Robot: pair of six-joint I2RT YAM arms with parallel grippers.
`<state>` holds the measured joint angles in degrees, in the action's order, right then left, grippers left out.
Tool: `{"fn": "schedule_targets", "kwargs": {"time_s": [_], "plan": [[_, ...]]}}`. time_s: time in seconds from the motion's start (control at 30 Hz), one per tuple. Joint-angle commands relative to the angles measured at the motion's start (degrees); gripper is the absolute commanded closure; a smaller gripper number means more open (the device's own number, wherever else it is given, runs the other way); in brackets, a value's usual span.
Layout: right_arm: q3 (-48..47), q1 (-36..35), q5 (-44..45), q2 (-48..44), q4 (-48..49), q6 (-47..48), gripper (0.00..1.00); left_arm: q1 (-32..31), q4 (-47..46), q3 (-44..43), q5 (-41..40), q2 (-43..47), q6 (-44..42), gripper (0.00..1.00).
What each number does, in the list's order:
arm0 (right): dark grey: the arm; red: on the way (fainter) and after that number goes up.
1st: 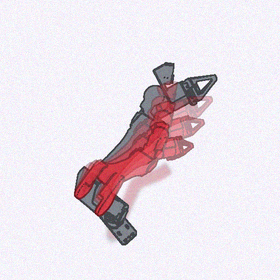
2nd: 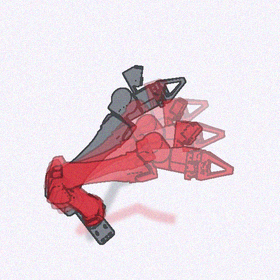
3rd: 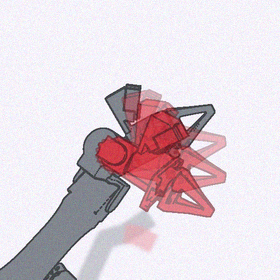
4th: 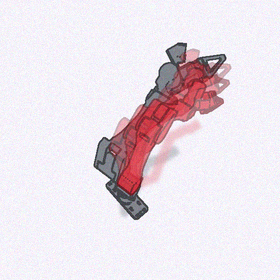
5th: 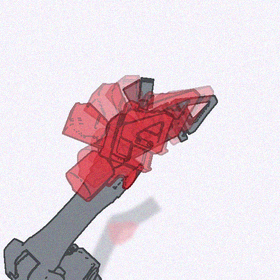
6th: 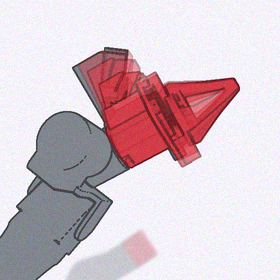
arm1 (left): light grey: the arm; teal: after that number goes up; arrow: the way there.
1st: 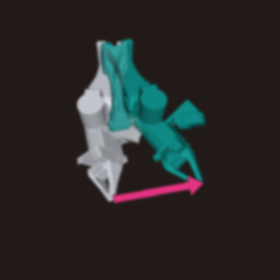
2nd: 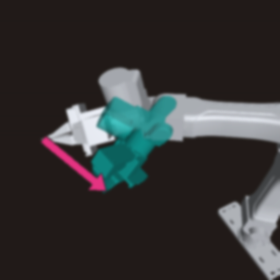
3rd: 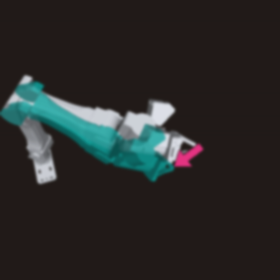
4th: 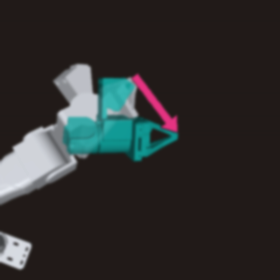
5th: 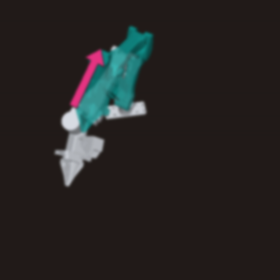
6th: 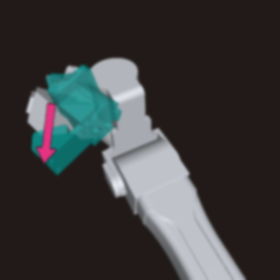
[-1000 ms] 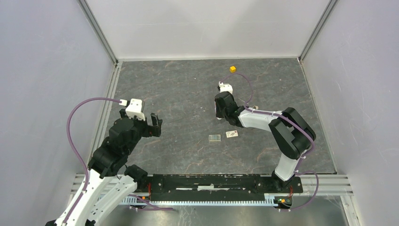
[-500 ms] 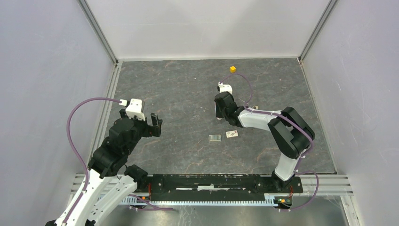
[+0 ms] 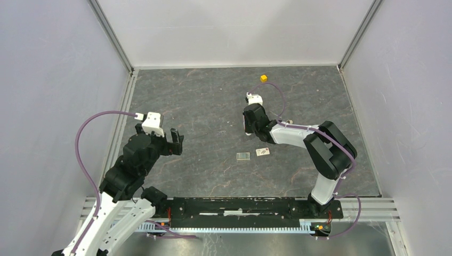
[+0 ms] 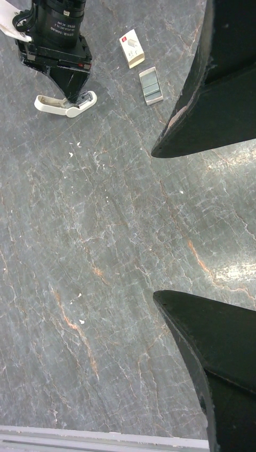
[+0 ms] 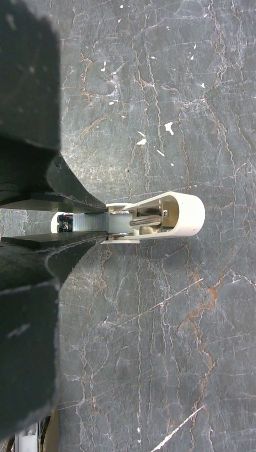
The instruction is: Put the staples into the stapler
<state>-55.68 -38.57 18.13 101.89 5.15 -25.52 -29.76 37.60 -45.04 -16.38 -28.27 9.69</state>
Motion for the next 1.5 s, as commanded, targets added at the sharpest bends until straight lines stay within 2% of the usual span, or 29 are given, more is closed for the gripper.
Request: {"fn": "schedule_targets", "kwargs": {"time_s": [0.0,1.47], "plan": [[-1.1,0.2,0.1,0.4,1.0,0.8,0.78,-0.2,-1.7,-0.1,0.4,0.9,-2.4,0.0],[1.6,0.3,-0.6,1.6,2.4,1.3,0.77,-0.2,-1.5,0.0,-0.4,1.7,-2.2,0.0]]}}
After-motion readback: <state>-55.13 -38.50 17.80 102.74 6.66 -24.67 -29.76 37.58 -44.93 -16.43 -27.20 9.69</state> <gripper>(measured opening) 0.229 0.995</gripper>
